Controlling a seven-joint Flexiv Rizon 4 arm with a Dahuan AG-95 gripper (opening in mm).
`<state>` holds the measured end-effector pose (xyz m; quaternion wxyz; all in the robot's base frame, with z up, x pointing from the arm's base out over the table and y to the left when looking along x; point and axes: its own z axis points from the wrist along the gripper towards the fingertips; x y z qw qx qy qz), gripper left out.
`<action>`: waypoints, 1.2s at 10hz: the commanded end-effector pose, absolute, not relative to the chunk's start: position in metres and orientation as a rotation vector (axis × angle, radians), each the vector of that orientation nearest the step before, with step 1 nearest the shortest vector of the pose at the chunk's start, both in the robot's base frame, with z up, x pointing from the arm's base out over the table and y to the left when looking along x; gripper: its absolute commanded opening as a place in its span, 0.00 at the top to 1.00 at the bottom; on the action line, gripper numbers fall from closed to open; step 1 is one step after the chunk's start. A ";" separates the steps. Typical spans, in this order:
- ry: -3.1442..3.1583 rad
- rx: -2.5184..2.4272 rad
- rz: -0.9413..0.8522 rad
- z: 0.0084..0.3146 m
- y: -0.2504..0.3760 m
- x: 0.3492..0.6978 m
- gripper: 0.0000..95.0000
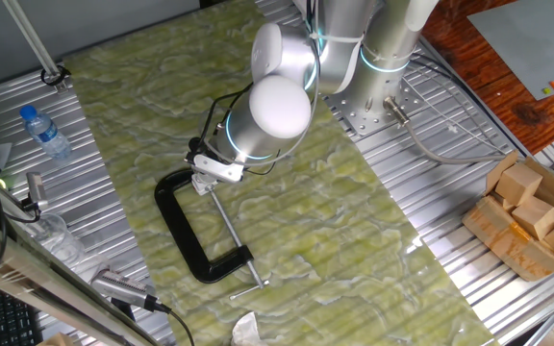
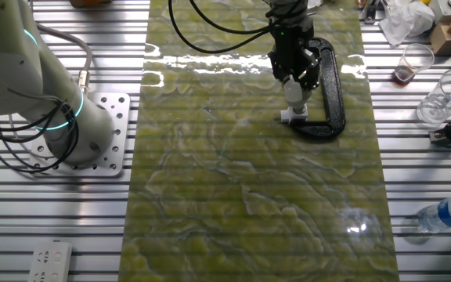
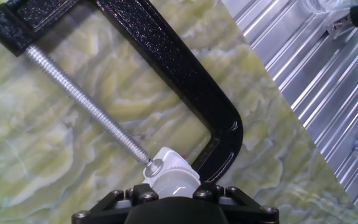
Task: Install the light bulb by rotating it
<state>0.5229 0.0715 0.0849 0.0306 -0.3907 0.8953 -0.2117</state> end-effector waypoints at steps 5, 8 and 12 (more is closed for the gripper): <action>2.758 -1.203 -0.651 0.084 0.071 0.523 0.60; 2.758 -1.203 -0.651 0.084 0.071 0.523 0.60; 2.764 -1.235 -0.688 0.113 0.061 0.542 1.00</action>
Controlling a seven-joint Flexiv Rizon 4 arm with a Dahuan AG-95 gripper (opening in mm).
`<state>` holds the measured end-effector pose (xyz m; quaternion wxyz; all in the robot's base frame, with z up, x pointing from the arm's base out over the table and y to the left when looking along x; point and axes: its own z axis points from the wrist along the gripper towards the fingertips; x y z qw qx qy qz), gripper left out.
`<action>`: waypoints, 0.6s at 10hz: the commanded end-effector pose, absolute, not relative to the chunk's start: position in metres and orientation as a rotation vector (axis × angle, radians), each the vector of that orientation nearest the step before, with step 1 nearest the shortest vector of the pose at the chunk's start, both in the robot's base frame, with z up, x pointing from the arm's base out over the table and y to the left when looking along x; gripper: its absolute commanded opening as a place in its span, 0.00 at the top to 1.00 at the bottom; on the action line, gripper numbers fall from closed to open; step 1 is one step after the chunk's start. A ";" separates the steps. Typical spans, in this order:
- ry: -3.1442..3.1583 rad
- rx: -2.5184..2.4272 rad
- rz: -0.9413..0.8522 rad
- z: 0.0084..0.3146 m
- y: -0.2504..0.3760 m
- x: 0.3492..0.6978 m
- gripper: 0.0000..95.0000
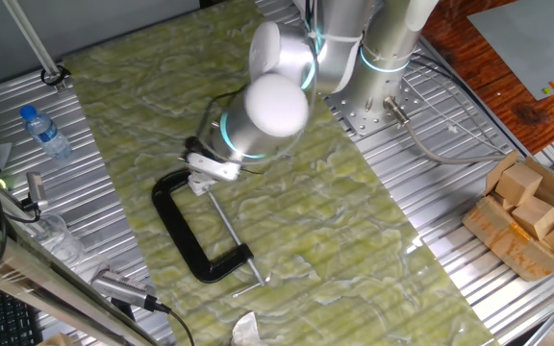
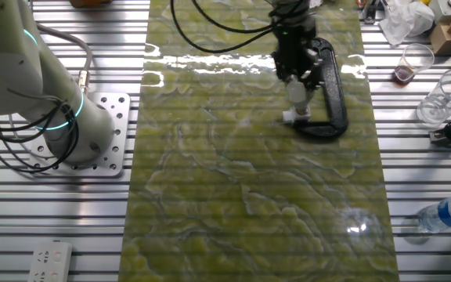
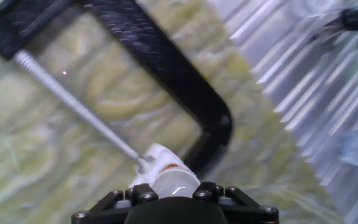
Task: Install the light bulb by rotating it
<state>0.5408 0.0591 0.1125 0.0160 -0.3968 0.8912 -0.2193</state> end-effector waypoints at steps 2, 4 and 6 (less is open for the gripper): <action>2.766 -1.232 -0.678 0.115 0.061 0.542 1.00; 2.775 -1.216 -0.605 0.121 0.062 0.542 1.00; 2.892 -1.129 -0.352 0.133 0.062 0.541 1.00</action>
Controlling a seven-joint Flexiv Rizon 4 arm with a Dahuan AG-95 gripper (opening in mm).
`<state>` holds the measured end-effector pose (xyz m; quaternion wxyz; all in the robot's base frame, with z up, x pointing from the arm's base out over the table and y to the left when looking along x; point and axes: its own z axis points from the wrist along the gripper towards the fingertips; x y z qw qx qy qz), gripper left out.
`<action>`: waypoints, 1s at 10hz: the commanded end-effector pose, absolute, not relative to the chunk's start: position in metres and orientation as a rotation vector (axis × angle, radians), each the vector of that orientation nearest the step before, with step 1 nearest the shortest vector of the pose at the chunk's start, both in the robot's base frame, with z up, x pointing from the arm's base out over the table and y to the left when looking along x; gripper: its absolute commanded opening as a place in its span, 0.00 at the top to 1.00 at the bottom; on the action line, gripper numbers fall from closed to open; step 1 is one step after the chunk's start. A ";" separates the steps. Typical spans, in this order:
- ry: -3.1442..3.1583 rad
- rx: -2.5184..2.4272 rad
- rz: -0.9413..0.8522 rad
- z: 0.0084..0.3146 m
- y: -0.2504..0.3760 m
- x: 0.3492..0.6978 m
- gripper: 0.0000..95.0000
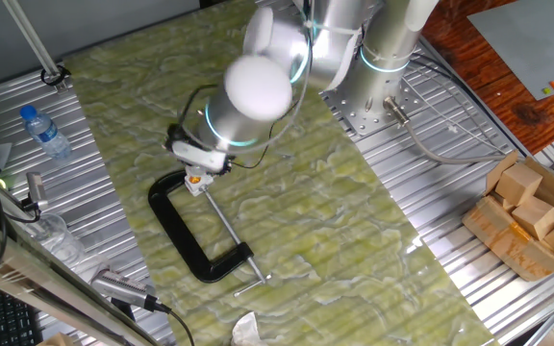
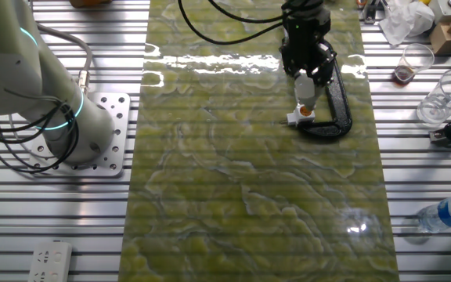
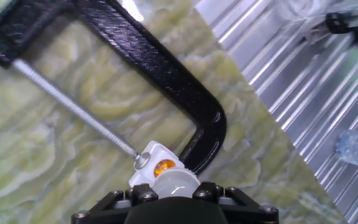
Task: Install the light bulb by rotating it
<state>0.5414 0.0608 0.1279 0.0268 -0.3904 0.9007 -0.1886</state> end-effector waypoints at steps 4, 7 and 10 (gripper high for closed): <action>3.057 -1.082 0.031 0.137 0.056 0.541 1.00; 3.083 -1.102 0.057 0.130 0.053 0.542 1.00; 3.074 -1.118 0.060 0.120 0.048 0.548 1.00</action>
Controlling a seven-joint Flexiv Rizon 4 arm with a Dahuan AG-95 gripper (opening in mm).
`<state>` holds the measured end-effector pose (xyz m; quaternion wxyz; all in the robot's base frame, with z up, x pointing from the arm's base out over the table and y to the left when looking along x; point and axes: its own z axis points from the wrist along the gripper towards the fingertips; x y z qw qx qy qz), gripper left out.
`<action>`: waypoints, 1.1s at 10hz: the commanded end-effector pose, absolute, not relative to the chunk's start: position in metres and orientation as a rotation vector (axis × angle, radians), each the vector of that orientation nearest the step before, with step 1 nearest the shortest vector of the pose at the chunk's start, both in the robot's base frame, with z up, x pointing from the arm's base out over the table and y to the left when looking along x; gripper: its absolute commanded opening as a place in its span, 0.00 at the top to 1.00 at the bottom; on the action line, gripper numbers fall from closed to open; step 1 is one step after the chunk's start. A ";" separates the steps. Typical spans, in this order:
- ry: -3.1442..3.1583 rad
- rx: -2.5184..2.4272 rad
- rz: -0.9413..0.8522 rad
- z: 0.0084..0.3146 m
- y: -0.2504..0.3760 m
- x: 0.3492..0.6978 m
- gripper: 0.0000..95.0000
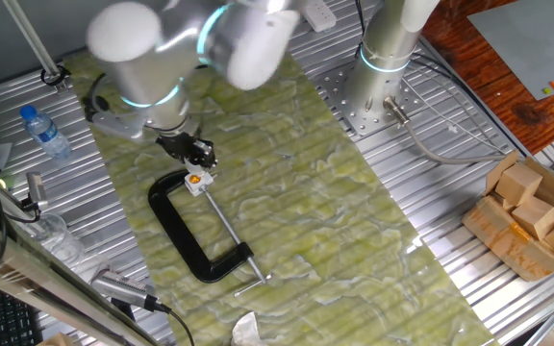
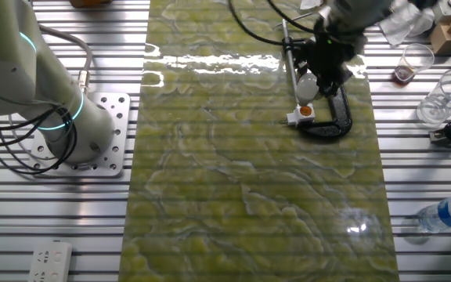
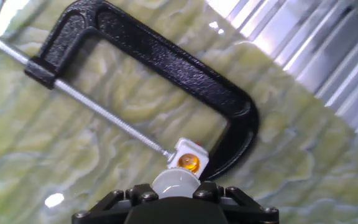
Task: Install the light bulb by rotating it
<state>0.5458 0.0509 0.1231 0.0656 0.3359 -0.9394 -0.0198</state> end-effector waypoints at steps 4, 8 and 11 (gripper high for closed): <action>-2.834 1.034 -0.046 0.113 0.048 0.556 1.00; -2.711 1.358 -0.032 0.110 0.047 0.558 1.00; -2.643 1.512 0.030 0.112 0.048 0.561 1.00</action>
